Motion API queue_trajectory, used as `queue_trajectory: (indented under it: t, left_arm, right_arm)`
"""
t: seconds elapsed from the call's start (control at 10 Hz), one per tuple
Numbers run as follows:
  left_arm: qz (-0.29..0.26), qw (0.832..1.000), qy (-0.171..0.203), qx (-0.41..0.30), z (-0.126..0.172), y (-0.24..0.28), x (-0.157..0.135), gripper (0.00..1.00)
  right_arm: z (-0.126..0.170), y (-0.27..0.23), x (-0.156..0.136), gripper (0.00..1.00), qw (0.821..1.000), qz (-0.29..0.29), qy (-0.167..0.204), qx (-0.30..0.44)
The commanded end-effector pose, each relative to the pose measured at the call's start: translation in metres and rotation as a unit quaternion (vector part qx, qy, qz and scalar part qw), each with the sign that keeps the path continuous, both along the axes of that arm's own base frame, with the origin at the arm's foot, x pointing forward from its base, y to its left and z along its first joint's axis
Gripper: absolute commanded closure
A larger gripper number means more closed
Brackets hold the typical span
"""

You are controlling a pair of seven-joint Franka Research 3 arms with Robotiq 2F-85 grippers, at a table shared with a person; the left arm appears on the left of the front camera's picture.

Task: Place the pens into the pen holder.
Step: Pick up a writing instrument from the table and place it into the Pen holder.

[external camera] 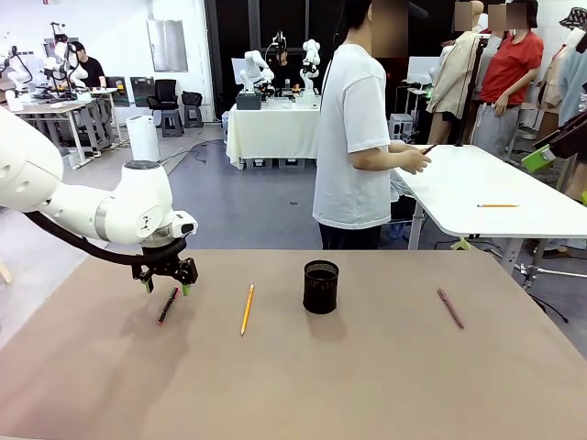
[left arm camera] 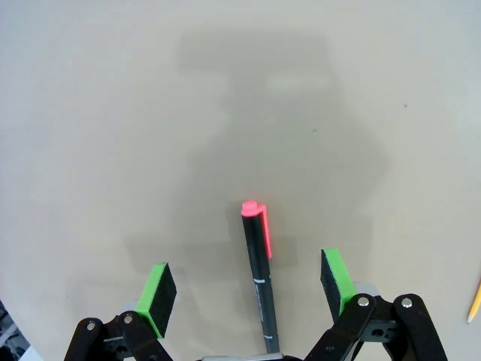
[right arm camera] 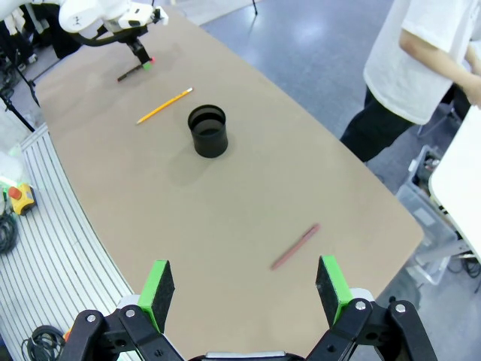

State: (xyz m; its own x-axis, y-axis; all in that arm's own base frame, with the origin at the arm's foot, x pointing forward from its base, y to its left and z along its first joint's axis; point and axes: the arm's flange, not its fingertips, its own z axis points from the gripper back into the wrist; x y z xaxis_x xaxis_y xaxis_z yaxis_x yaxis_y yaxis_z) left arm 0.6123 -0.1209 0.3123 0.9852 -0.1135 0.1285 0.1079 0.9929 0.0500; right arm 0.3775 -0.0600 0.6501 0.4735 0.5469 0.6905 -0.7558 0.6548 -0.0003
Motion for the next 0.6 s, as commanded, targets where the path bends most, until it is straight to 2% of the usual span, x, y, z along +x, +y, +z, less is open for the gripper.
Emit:
queue_trajectory:
  t: [0.0, 0.5]
  left_arm:
    - [0.001, 1.000, -0.003, 0.009, 0.0000, 0.0007, 0.0075, 0.00]
    - [0.000, 1.000, 0.010, -0.004, -0.0026, 0.0026, 0.0108, 0.96]
  right_arm:
    - [0.0011, 0.0004, -0.0001, 0.00, 1.000, 0.001, -0.002, 0.001]
    - [0.0011, 0.0004, -0.0001, 0.00, 1.000, 0.001, -0.002, 0.001]
